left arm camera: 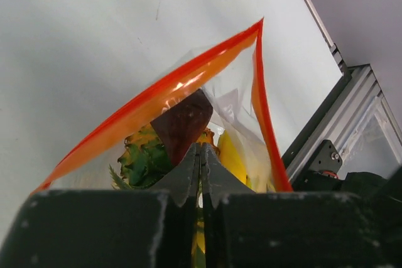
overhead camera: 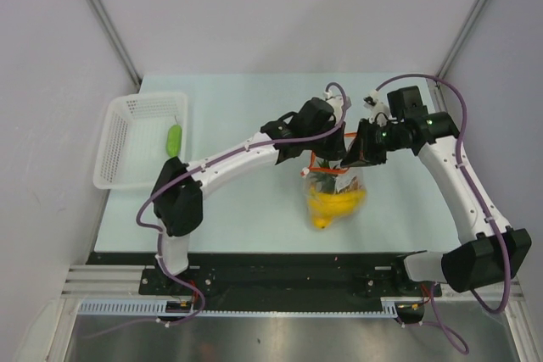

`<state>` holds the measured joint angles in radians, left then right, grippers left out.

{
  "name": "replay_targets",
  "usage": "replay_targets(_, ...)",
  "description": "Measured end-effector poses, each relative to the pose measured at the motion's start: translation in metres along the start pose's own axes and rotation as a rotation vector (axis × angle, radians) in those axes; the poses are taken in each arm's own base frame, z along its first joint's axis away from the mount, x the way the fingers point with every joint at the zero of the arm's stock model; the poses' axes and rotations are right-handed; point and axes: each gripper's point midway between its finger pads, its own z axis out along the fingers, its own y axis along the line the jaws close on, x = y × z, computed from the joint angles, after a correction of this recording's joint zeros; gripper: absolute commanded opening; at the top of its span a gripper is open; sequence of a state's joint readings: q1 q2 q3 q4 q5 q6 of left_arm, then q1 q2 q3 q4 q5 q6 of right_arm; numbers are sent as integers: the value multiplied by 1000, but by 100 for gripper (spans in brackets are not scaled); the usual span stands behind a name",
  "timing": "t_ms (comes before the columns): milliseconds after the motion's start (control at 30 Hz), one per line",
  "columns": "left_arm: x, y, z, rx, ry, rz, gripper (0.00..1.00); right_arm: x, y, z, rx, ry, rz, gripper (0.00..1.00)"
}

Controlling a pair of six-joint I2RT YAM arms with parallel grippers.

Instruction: Open the zip-top bag and remove the fake food

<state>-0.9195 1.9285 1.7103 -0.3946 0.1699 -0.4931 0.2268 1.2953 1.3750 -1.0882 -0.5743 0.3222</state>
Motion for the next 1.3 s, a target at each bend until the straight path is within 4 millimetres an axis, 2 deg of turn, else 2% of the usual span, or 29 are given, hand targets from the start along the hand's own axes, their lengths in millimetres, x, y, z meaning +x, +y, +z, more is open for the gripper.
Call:
replay_targets(67,0,-1,-2,3,-1,13,27,-5,0,5,-8,10,4,0)
replay_targets(100,0,-1,-2,9,3,20,37,-8,0,8,-11,14,5,0)
replay_targets(333,12,10,9,14,53,26,52,-14,2,7,-16,10,10,0)
replay_targets(367,15,11,12,18,60,24,57,-14,2,7,-19,9,8,0)
replay_targets(400,17,11,15,21,68,22,69,-14,3,7,-23,11,8,0)
replay_targets(467,26,14,24,23,94,13,71,-13,5,7,-30,13,8,0)
replay_targets(667,41,20,39,21,131,-9,68,-14,6,7,-40,9,5,0)
replay_targets(967,38,23,50,10,100,-28,68,-14,7,6,-42,6,3,0)
replay_targets(1067,36,24,52,10,88,-27,56,-13,8,5,-43,2,1,0)
replay_targets(1100,35,24,52,10,85,-28,49,-13,8,4,-44,2,1,0)
replay_targets(1300,33,24,53,-1,72,-28,27,-11,8,3,-44,0,2,0)
